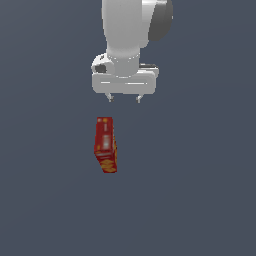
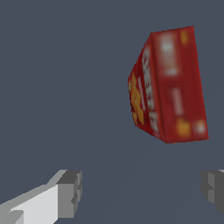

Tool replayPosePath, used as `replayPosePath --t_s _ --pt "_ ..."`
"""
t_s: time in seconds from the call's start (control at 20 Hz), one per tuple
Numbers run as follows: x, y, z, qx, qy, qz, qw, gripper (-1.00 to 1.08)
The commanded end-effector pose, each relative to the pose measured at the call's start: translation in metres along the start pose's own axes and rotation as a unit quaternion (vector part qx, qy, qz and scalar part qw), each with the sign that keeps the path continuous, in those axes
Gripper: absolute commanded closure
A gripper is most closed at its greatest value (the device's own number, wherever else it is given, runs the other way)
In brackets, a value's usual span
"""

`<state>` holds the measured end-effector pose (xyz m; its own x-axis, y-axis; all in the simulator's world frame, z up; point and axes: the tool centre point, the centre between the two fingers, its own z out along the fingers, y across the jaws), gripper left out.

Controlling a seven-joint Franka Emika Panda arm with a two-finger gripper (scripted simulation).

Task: Pick up the object and move it to a goal position.

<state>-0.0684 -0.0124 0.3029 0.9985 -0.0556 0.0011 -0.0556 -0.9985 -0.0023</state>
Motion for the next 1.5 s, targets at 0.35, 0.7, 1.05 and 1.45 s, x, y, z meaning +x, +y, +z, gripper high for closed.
replayPosePath --t_s 0.35,0.7,1.05,1.45 --pt "0.002 0.005 -0.010 -0.001 0.004 -0.011 0.9999 -0.92" --pt "0.001 0.006 -0.015 -0.002 0.006 -0.014 0.9999 -0.92" --pt "0.015 0.014 -0.006 -0.001 0.005 -0.022 0.9997 -0.92" --pt "0.050 0.040 0.023 -0.001 0.002 -0.045 0.9990 -0.92"
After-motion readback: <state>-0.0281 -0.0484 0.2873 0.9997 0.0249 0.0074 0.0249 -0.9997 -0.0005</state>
